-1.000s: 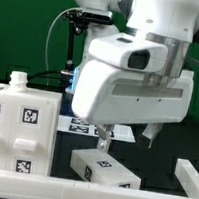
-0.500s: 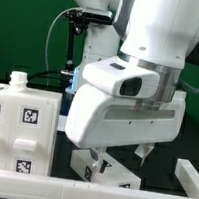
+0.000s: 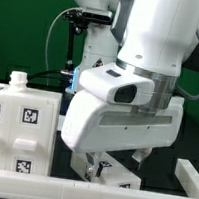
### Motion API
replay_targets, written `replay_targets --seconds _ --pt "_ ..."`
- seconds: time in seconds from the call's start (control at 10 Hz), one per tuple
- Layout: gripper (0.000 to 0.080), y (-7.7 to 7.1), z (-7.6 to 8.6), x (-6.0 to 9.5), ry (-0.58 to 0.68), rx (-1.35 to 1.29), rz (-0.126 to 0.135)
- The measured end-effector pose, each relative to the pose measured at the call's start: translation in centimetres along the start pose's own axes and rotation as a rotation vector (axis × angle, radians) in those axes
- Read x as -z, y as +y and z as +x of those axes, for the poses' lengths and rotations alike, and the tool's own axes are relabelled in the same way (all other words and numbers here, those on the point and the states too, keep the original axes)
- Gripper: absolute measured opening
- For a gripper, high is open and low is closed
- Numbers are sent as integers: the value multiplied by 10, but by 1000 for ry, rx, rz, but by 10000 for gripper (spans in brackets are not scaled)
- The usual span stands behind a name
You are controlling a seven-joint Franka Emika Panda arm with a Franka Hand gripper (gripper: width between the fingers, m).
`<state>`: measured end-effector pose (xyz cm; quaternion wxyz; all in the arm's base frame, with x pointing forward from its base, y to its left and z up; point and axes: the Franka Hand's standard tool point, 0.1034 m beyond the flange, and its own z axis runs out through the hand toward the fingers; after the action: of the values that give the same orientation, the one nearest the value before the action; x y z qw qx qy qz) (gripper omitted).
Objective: Assemble cabinet
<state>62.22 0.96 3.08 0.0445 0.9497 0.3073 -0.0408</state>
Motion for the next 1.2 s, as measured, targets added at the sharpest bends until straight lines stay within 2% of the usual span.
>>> replay_targets --seconds 0.3,0.5,0.9,1.1,1.2 --pt "648 1 1 0 7 -12 -5" --pt "648 -1 3 8 4 -27 -4" --pt "648 0 1 6 1 -31 -3" --pt "648 -12 -8 2 -70 -37 52" --pt "648 -13 -7 1 -67 -34 51"
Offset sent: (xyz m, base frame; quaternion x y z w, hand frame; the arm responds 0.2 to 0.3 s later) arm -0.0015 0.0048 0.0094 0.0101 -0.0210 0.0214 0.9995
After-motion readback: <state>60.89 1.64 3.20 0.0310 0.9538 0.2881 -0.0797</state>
